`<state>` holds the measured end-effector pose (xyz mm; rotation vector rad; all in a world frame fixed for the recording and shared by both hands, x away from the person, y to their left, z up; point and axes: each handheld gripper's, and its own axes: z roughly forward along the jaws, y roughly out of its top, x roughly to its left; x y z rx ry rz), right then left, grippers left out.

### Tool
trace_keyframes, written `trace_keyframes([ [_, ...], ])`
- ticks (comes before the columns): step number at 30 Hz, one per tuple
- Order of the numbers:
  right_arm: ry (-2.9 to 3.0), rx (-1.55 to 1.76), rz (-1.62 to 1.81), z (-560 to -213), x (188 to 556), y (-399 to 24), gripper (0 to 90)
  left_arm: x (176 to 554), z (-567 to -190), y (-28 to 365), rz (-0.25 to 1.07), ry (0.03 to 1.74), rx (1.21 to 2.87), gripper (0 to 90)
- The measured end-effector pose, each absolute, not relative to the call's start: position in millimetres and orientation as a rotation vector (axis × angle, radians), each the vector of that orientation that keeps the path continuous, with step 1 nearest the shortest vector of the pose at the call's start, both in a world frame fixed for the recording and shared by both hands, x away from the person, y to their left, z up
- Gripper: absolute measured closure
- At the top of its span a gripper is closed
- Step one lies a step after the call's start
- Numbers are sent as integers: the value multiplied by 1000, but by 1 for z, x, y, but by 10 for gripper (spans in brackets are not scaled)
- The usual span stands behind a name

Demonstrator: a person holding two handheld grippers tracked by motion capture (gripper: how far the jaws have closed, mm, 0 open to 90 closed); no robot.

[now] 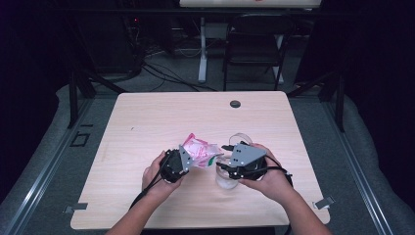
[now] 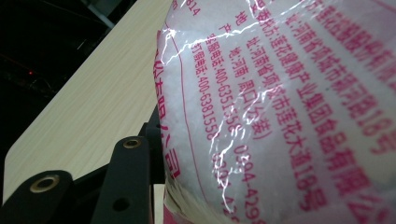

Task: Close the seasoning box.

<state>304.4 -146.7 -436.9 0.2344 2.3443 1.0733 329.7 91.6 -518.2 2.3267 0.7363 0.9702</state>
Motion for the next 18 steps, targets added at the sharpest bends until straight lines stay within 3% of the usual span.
trace_keyframes([
  [18, 2320, 166, 1055, -431, 304, -142, 469, 330, -519, 89, 973, 730, 2345, 570],
])
